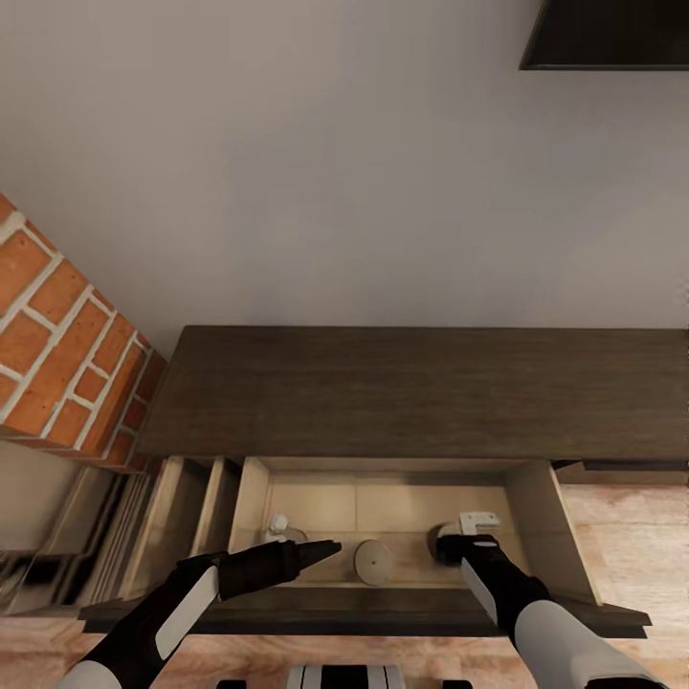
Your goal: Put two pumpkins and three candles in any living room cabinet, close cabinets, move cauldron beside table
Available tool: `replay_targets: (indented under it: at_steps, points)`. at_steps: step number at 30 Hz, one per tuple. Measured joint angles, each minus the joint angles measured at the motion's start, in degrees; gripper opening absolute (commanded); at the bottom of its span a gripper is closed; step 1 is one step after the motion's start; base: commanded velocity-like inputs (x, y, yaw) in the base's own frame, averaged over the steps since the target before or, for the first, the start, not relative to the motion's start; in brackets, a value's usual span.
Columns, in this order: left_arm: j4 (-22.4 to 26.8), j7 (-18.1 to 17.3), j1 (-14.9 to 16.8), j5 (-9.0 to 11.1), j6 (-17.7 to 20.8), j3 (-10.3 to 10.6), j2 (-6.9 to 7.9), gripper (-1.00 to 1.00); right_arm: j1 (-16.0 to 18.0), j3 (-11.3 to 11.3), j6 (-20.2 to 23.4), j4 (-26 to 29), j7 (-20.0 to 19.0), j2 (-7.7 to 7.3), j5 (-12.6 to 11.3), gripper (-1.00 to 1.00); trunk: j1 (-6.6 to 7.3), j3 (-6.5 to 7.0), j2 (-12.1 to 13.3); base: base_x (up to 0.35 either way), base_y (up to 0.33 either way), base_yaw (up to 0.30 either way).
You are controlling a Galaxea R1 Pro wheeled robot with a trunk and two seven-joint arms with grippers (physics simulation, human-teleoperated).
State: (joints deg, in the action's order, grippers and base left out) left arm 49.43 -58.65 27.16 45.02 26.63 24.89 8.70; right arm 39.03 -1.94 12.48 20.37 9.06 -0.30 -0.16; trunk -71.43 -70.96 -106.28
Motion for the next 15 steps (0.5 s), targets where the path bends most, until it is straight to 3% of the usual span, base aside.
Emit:
replay_targets:
  at_steps: [8, 11, 15]
  points:
    - [-0.2, 0.2, 0.0, -0.1, 0.0, 0.0, 0.09, 1.0, 0.0, -0.1, 2.7, 2.0, 0.0, -0.04, 0.0, 1.0, 1.76, 1.44, 3.2, 0.0, 0.0, 0.0]
    - [-1.7, 0.2, 0.0, -0.2, 0.0, -0.2, 0.15, 1.0, 0.0, 0.0, 6.9, 3.0, -0.6, -0.69, 0.0, 1.0, 2.42, 1.97, 4.4, 0.0, 0.0, 0.0]
    - [-2.7, 0.3, 0.0, -0.3, -0.1, -2.5, 0.67, 1.0, 0.0, -0.1, 14.5, 6.2, -3.8, -1.71, 0.0, 1.0, 3.29, 2.69, 6.0, 0.0, 0.0, 0.0]
